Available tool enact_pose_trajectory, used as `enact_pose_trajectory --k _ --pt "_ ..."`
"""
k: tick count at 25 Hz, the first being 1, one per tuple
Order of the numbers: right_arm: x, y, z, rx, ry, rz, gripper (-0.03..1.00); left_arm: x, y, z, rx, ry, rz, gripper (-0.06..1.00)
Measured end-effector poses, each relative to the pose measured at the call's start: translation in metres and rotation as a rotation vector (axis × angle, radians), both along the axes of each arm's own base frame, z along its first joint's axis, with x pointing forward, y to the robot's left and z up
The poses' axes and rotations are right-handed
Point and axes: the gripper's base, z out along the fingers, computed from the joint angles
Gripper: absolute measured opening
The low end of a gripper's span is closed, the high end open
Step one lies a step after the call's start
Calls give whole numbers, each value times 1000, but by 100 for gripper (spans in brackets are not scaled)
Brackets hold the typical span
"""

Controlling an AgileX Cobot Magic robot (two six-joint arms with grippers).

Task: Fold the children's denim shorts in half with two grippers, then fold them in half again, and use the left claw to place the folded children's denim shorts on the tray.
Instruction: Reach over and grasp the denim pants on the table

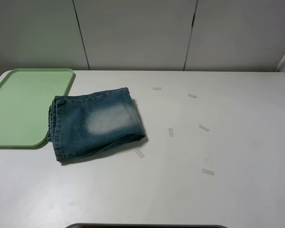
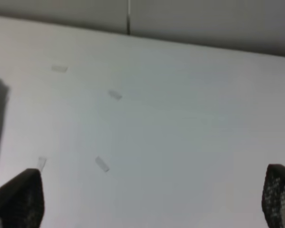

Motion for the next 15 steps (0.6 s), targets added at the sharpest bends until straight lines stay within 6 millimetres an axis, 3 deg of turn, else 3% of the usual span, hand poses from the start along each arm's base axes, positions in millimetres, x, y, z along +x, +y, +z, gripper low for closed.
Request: enact_pose_trajectory --k 4,5,6,7,11,15 --pt "-57 -11 0 33 -147 -27 69 0 0 0 0 0 0 98" --pt "-85 -11 -4 95 -221 -10 69 0 0 0 0 0 0 98" --pt "-98 -10 -7 125 -254 3 69 0 0 0 0 0 0 98" --pt "-98 -10 -7 125 -254 3 69 0 0 0 0 0 0 98" --pt "-134 -15 -26 140 -376 11 69 0 0 0 0 0 0 98" --pt "-146 -17 -38 138 -414 9 69 0 0 0 0 0 0 98"
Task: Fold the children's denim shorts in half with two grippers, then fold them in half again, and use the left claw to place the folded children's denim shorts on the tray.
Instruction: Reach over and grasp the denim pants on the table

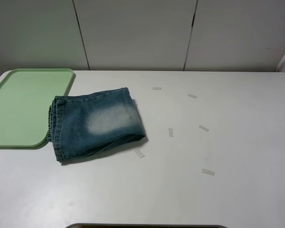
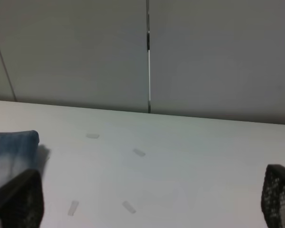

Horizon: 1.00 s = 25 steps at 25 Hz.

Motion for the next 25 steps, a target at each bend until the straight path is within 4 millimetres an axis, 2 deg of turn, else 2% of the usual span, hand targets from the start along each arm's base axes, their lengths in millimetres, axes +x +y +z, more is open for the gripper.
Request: enact_pose_trajectory --k 3,9,10,18,22,25 --pt "-16 -2 -22 7 -27 0 69 0 0 0 0 0 0 98" --pt "-13 -4 -37 -36 60 -24 69 0 0 0 0 0 0 98" --pt "-10 -6 -45 -65 111 -41 69 0 0 0 0 0 0 98" --pt "-12 -8 -54 -102 198 -55 69 0 0 0 0 0 0 98" --pt "-3 -6 -74 -105 277 -43 69 0 0 0 0 0 0 98" --pt "-1 -6 -74 -104 264 -43 69 0 0 0 0 0 0 98"
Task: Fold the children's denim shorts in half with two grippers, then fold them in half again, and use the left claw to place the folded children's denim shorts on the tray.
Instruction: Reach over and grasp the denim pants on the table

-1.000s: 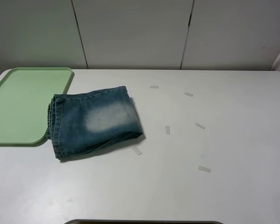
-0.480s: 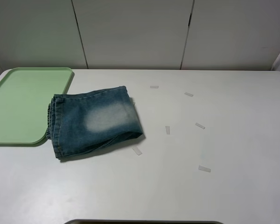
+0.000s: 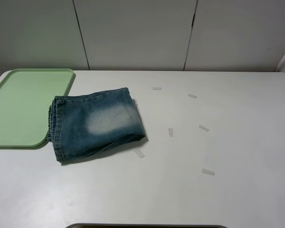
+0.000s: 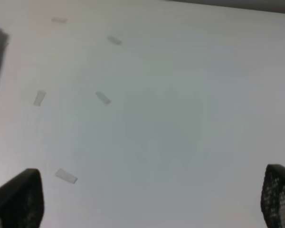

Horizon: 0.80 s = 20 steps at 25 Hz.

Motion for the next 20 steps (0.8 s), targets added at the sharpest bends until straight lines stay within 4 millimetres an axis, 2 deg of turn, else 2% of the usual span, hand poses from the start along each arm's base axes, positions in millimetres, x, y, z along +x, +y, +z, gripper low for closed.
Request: enact_pose_trajectory --k 20 --pt "8 5 -4 50 -43 27 69 0 0 0 0 0 0 98"
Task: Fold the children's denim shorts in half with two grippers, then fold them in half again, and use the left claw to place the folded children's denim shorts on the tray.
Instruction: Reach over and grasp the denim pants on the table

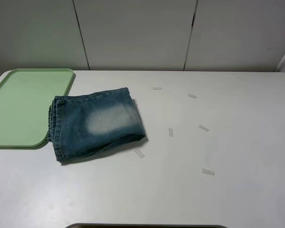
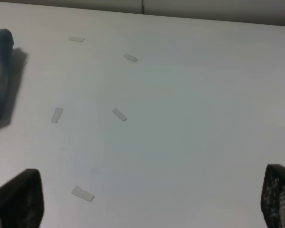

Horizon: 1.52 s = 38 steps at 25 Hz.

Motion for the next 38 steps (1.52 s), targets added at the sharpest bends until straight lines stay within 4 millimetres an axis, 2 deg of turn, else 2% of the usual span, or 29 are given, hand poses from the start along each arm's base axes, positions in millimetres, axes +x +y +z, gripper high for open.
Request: enact_pose_trajectory --k 28,31,34,37,38 --pt "0 1 0 9 0 6 69 0 0 0 -4 -2 -39 98" --pt "0 1 0 9 0 6 69 0 -5 0 -84 -4 -61 98" --pt "0 1 0 9 0 6 69 0 -19 5 -243 -17 -150 98" --pt "0 1 0 10 0 6 69 3 -24 9 -308 -20 -185 97" --pt "0 1 0 10 1 7 69 9 -32 15 -413 -6 -233 96"
